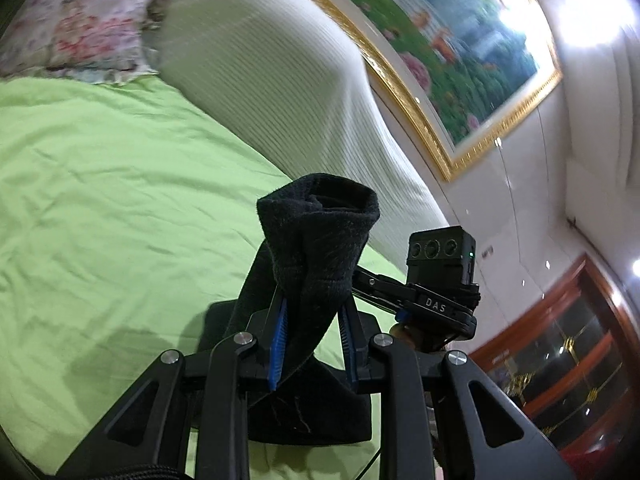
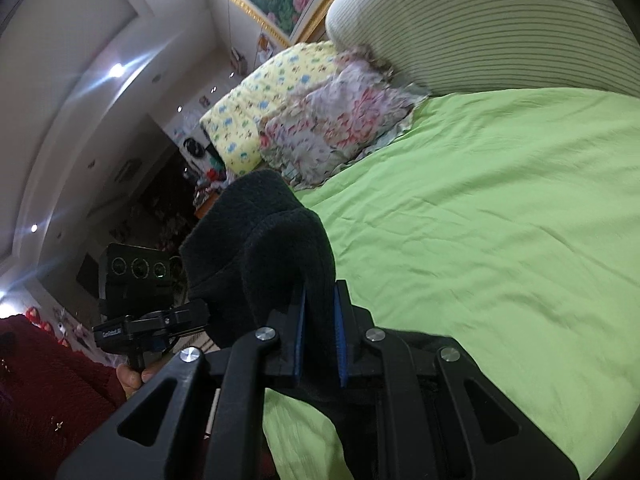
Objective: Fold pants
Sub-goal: 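Fold the lifted end over the bundle with both grippers and lower it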
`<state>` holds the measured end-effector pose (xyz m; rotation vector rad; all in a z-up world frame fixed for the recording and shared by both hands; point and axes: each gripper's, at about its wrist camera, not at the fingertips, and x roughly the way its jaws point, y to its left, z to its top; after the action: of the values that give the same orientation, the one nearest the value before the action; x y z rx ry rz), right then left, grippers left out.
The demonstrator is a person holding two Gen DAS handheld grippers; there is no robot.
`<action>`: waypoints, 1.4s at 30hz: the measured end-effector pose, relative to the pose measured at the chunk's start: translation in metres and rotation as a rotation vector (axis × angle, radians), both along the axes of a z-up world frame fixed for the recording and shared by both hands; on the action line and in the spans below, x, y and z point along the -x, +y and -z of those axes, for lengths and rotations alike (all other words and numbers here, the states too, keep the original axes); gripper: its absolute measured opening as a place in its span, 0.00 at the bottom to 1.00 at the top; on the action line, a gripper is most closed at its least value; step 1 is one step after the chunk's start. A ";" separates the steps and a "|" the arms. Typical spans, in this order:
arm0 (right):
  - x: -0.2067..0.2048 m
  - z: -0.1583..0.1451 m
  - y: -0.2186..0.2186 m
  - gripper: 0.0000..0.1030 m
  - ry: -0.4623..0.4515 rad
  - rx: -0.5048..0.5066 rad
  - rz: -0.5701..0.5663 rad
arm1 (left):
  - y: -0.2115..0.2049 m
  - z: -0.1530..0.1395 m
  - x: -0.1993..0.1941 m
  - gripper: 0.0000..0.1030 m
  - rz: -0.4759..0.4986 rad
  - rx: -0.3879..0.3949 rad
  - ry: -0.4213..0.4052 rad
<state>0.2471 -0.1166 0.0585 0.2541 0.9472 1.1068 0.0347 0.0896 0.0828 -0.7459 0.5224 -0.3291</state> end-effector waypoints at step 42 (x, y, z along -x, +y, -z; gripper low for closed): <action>0.087 0.046 -0.166 0.01 0.050 0.007 0.489 | -0.215 0.074 -0.068 0.26 0.449 -0.215 0.172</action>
<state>0.1602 -0.2822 0.0121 0.4812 0.8715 0.6490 0.1032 -0.1256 0.0087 -0.4446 0.8765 -0.6185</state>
